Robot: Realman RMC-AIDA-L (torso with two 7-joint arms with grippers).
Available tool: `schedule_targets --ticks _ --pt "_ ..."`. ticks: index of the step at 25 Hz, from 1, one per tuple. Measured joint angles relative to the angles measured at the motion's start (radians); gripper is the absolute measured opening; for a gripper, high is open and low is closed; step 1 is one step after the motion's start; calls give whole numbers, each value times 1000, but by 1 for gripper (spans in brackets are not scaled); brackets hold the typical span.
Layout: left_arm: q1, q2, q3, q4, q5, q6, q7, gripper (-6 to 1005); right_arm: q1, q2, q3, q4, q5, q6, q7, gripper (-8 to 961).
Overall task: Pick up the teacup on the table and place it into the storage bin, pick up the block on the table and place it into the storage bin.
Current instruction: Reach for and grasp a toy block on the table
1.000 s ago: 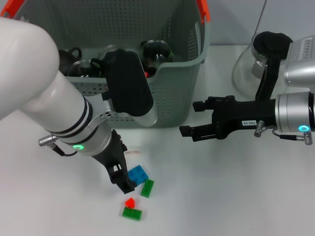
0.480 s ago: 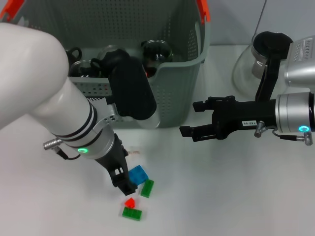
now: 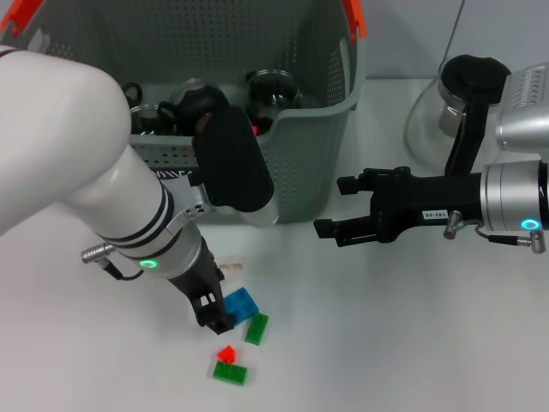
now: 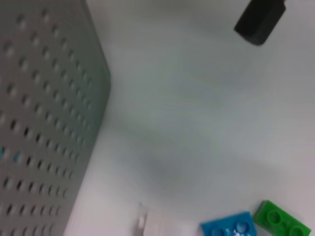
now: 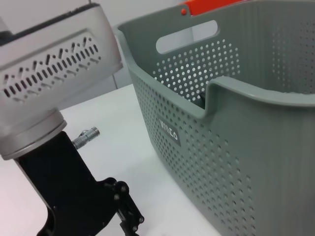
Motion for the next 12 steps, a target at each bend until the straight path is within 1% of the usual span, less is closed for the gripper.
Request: schedule_targets --ticks 1,7,12 --pt "-1 0 0 -6 2 0 0 638 0 0 0 0 0 0 0 946" --pt "-2 0 1 -4 14 11 6 637 0 0 9 0 0 0 0 946" --pt "-7 -1 25 -10 14 15 7 637 -1 0 9 0 0 0 -2 946"
